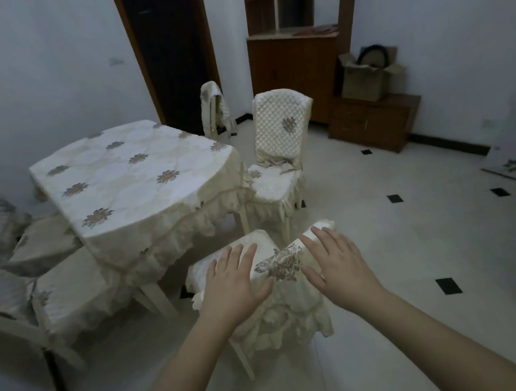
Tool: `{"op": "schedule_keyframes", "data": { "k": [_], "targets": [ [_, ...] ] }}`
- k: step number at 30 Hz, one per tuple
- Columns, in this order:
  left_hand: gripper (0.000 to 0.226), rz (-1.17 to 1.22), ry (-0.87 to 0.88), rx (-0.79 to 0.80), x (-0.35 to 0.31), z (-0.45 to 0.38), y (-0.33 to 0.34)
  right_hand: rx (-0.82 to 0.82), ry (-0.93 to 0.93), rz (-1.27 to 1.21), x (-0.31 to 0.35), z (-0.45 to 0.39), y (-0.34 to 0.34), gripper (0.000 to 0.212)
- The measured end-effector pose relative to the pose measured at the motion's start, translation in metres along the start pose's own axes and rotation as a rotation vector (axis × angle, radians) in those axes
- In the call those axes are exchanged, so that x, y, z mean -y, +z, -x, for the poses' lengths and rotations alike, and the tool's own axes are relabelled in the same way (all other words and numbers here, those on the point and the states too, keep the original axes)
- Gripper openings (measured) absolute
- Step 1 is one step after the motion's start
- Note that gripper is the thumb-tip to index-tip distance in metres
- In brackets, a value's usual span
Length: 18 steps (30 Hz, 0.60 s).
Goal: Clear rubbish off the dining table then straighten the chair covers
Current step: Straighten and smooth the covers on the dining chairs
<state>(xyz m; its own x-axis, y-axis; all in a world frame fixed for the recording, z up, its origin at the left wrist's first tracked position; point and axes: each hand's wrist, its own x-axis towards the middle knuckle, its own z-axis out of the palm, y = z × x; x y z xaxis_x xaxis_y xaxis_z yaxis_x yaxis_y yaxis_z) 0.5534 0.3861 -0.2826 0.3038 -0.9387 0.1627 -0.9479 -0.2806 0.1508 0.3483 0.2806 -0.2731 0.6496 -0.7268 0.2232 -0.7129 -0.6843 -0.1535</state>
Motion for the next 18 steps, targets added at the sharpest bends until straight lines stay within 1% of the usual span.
{"op": "schedule_keyframes", "data": {
  "k": [5,9,12,14,16,18],
  "targets": [
    [0.089,0.049,-0.022,0.089,0.011,-0.021,0.025,0.037,0.014,0.02,-0.001,-0.031,0.022,0.073],
    [0.086,0.063,-0.031,0.18,0.008,-0.022,0.059,0.115,-0.013,0.017,0.0,-0.045,0.051,0.081],
    [0.081,0.072,-0.028,0.133,0.004,-0.02,0.086,0.151,-0.051,0.016,-0.006,-0.055,0.071,0.081],
    [0.087,0.034,-0.084,0.187,0.008,-0.028,0.096,0.182,-0.064,0.007,-0.017,-0.067,0.084,0.08],
    [0.091,0.012,-0.148,0.26,0.016,-0.038,0.1,0.219,-0.064,0.017,-0.03,-0.081,0.095,0.088],
    [0.087,0.029,-0.197,0.26,0.024,-0.047,0.104,0.281,-0.064,0.001,-0.044,-0.096,0.106,0.09]
  ]
}}
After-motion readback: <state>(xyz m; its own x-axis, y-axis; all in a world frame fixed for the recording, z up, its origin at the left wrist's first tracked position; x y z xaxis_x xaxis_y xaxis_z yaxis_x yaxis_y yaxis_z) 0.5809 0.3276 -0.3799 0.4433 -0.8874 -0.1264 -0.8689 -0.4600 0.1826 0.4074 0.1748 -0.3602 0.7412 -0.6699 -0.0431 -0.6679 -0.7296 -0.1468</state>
